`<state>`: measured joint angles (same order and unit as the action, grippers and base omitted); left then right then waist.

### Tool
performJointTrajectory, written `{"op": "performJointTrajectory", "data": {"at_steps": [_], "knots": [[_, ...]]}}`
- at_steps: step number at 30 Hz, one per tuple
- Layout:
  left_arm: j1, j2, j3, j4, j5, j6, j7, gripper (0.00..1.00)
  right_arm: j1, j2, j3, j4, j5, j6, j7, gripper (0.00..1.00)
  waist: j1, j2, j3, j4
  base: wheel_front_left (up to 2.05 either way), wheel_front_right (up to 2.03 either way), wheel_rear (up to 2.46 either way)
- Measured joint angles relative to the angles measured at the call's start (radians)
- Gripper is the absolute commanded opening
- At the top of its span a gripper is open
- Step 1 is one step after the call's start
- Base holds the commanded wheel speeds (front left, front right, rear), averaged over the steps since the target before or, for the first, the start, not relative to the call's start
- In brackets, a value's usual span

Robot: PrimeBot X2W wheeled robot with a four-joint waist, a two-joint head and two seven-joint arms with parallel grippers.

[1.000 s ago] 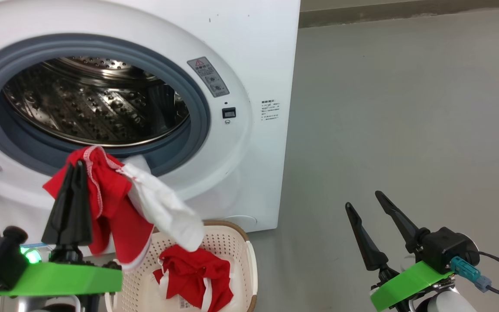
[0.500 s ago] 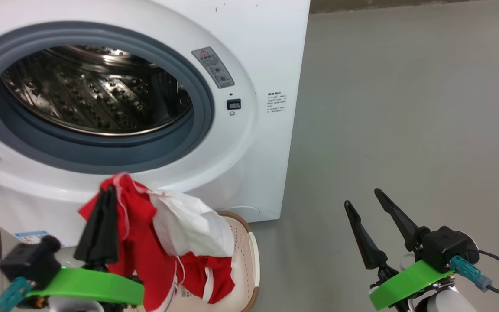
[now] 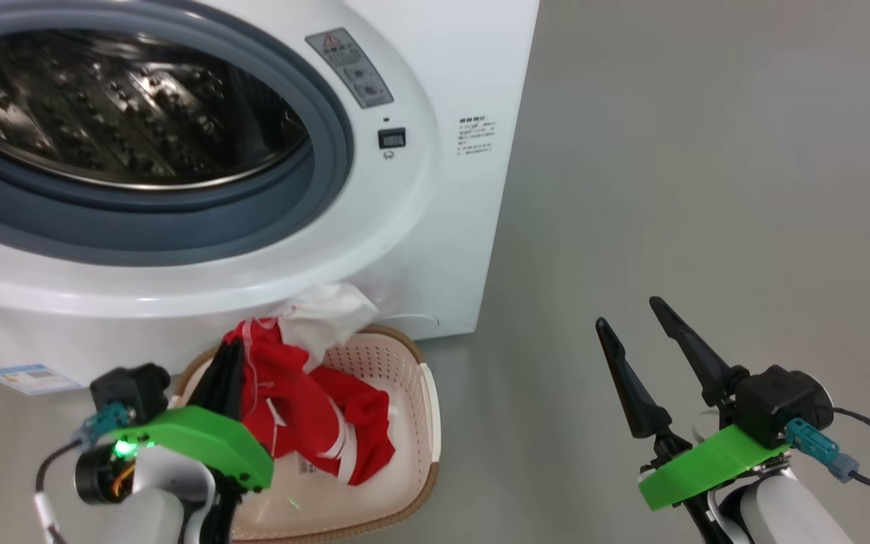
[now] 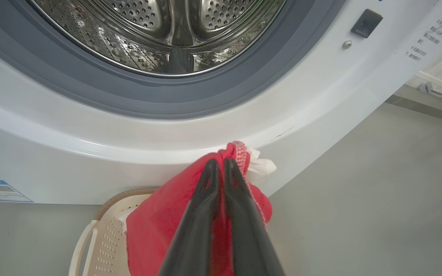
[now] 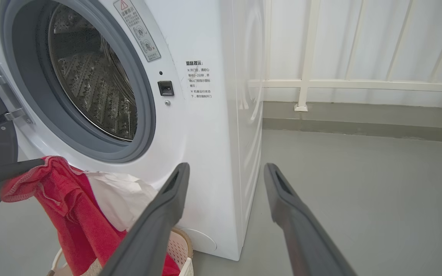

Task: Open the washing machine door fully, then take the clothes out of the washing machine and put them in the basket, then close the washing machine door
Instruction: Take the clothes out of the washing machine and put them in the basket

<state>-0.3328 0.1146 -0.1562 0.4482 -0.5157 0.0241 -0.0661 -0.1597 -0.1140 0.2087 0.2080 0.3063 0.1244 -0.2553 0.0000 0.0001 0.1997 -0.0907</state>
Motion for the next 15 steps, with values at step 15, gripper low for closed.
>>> {"op": "performJointTrajectory", "data": {"at_steps": [15], "knots": [[-0.268,-0.032,-0.008,0.534,-0.054,-0.075,0.015,0.00,-0.076,0.012,0.026,-0.004,-0.003,0.000,0.000,1.00,0.0000,0.0000,0.138,-0.039,0.00,0.00,0.00]]}}
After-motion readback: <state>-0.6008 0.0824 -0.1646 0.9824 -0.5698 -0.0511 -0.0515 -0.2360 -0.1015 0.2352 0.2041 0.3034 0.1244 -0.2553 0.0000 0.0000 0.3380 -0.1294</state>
